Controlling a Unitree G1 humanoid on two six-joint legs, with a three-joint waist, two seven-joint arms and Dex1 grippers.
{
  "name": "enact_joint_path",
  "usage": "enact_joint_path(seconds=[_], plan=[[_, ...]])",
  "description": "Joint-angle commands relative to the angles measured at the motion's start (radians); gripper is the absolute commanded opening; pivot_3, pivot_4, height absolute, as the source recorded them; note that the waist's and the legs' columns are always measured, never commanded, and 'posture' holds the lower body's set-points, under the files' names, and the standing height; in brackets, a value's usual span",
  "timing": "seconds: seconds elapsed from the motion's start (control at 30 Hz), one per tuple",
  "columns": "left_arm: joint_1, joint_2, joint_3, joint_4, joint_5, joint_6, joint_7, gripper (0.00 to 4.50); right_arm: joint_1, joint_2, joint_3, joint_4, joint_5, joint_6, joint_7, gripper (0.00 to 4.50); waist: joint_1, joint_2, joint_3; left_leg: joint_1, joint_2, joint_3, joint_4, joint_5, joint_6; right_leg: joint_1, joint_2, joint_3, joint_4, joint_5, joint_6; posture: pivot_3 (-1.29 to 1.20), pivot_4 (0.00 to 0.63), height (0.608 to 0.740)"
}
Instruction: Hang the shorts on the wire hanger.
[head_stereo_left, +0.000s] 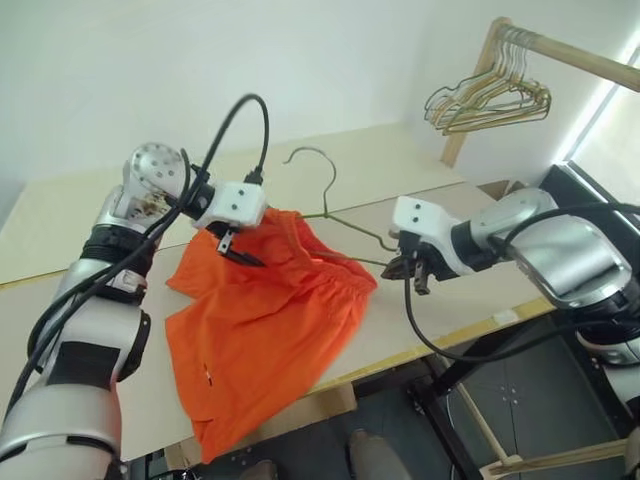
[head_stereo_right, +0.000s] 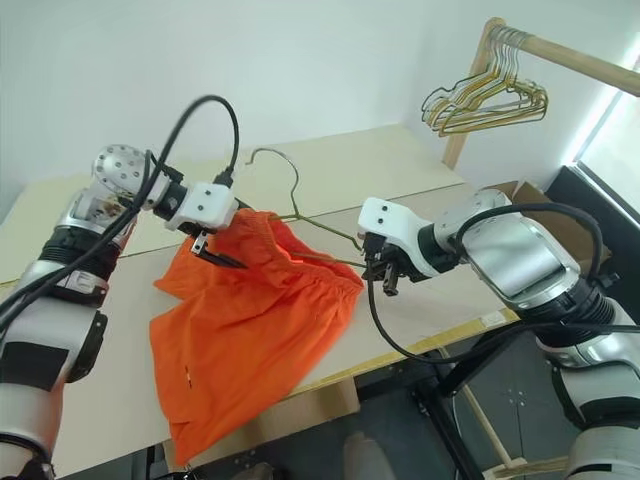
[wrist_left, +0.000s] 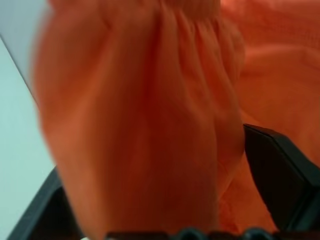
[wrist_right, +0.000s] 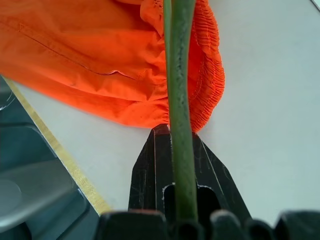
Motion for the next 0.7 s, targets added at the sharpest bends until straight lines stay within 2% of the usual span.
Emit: enact_joint_path(seconds=[0.03,0.27,0.33,0.4,0.5,0.57,0.7], plan=[[-0.035,-0.007,0.022,0.039,0.019,-0.036,0.031,2.9,-0.031,-0.004,-0.037,-0.009,0.002,0.011,0.008,0.0,-0.006,0.0,0.0,0.0,0.0,0.0,0.0,0.0,0.0,0.0,0.0,0.0,0.0,0.0,0.0,-0.26,0.0,0.74],[-0.028,-0.011,0.048,0.069,0.01,-0.028,0.053,0.55,-0.035,-0.01,-0.042,-0.007,-0.001,0.012,0.015,0.0,-0.009,0.0,0.0,0.0,0.0,0.0,0.0,0.0,0.0,0.0,0.0,0.0,0.001,0.0,0.001,-0.27,0.0,0.74],[-0.025,-0.012,0.056,0.07,0.002,-0.019,0.048,0.01,-0.033,-0.013,-0.043,-0.008,-0.004,-0.002,0.019,0.0,-0.009,0.0,0.0,0.0,0.0,0.0,0.0,0.0,0.0,0.0,0.0,0.0,0.001,0.0,0.001,-0.27,0.0,0.74],[-0.013,-0.012,0.064,0.063,-0.001,-0.014,0.053,0.01,-0.01,-0.017,-0.057,-0.018,-0.013,-0.06,0.02,0.0,-0.009,0.0,0.0,-0.001,0.0,0.0,0.001,0.0,0.0,-0.001,-0.001,0.0,0.001,0.0,0.001,-0.27,0.0,0.74],[0.003,-0.016,0.077,0.047,-0.017,0.018,0.038,0.0,0.005,-0.025,-0.059,-0.026,-0.038,-0.077,-0.005,0.74,-0.009,0.0,0.0,-0.001,0.0,0.0,0.001,0.0,0.0,-0.001,-0.001,0.0,0.001,0.0,0.001,-0.27,0.0,0.74],[0.011,-0.017,0.085,0.034,-0.028,0.04,0.027,0.0,0.016,-0.039,-0.071,-0.024,-0.043,-0.079,-0.012,1.47,-0.009,0.0,0.0,-0.001,0.0,-0.001,0.001,0.0,0.0,-0.001,-0.001,0.0,0.001,0.0,0.001,-0.27,0.0,0.74],[0.025,-0.011,0.102,0.024,-0.035,0.083,0.043,0.0,0.087,-0.112,-0.185,-0.026,-0.009,-0.059,-0.014,2.87,-0.005,0.0,0.0,-0.002,0.0,-0.001,0.001,0.0,0.0,-0.001,-0.001,0.0,0.001,0.0,0.001,-0.26,0.0,0.74]])
